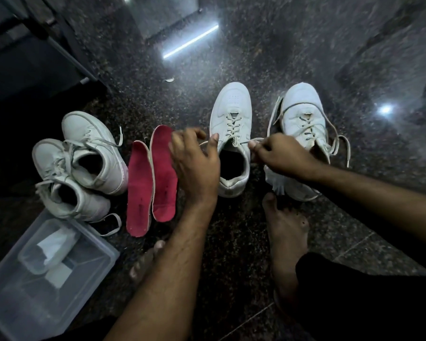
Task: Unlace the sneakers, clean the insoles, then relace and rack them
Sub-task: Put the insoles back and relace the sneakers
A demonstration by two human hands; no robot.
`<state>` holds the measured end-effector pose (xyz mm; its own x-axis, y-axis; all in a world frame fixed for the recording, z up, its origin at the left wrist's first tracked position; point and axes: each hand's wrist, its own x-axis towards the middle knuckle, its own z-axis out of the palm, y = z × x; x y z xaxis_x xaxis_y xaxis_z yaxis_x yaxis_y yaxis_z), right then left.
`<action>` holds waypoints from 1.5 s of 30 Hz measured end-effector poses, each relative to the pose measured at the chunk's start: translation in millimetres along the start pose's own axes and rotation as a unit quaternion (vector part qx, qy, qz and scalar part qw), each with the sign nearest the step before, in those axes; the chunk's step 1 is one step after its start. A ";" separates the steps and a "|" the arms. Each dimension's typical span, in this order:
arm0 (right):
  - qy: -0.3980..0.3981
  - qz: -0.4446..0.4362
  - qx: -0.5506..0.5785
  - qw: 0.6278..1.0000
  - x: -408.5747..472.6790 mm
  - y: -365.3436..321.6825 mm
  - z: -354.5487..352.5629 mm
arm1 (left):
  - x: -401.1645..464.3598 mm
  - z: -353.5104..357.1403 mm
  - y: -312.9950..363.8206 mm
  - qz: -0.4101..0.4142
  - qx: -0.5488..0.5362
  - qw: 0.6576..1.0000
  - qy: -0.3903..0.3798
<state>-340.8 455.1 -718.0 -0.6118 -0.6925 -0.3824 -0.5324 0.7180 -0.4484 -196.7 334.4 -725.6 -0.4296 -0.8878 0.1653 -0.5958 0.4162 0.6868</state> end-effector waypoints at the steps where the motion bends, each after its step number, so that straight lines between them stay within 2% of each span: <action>1: -0.016 0.015 0.042 0.999 -3.5 0.5 5.7 | -2.6 3.7 -2.1 -0.019 -0.018 0.999 -0.030; 3: -0.006 0.020 0.166 0.986 -5.2 2.1 13.6 | -7.3 10.9 -6.6 -0.080 -0.042 0.992 -0.086; 4: -0.001 0.029 0.254 0.967 -4.1 1.8 15.4 | -8.4 14.1 -8.6 -0.110 -0.053 0.988 -0.096; 7: -0.035 0.092 0.510 0.855 1.2 -5.3 13.3 | -3.7 22.3 -12.4 -0.163 -0.130 0.969 -0.129; 8: -0.047 0.105 0.543 0.832 3.1 -8.7 10.4 | -1.3 23.9 -11.0 -0.170 -0.171 0.958 -0.152; 9: -0.053 0.103 0.554 0.825 5.0 -11.4 7.9 | 1.3 25.1 -9.2 -0.177 -0.213 0.946 -0.169; 12: -0.030 0.054 0.519 0.853 7.9 -20.3 -3.5 | 10.0 23.3 -1.3 -0.184 -0.317 0.911 -0.188; 15: 0.029 0.028 0.460 0.887 14.2 -22.7 -9.0 | 18.9 22.5 4.9 -0.158 -0.322 0.912 -0.197; 22: 0.070 0.113 0.462 0.877 17.6 -5.9 -3.9 | 13.0 32.4 0.6 -0.230 -0.318 0.897 -0.203; 26: 0.054 0.079 0.385 0.918 14.2 2.8 -4.9 | 2.9 41.8 14.2 -0.218 -0.313 0.898 -0.219; 29: 0.053 0.006 0.250 0.967 5.8 5.0 -7.6 | 2.0 44.2 16.4 -0.210 -0.320 0.896 -0.224; 31: 0.052 -0.030 0.173 0.983 0.2 4.1 -8.6 | 5.1 43.2 14.3 -0.227 -0.349 0.878 -0.235; 33: 0.072 -0.062 0.074 0.993 -3.9 6.2 -8.9 | 8.3 39.4 14.9 -0.241 -0.343 0.879 -0.229; 35: 0.079 -0.086 -0.010 0.993 -5.1 17.3 -9.1 | 7.3 33.9 19.6 -0.229 -0.293 0.905 -0.206; 38: -0.010 -0.109 -0.161 0.981 -14.1 35.1 -10.1 | -6.5 27.9 25.0 -0.196 -0.229 0.939 -0.167; 40: -0.045 -0.137 -0.238 0.960 -23.0 37.8 -3.3 | -18.9 26.5 27.0 -0.193 -0.210 0.947 -0.151; 43: -0.041 -0.171 -0.367 0.913 -32.4 28.5 10.3 | -31.5 26.9 22.7 -0.170 -0.191 0.954 -0.155; 45: -0.040 -0.168 -0.409 0.896 -34.2 25.4 12.4 | -33.0 24.3 21.7 -0.171 -0.192 0.954 -0.156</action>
<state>-326.2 496.1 -726.3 -0.3096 -0.8586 -0.4086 -0.9496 0.2570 0.1795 -212.0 377.5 -733.4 -0.4715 -0.8320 -0.2924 -0.4710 -0.0428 0.8811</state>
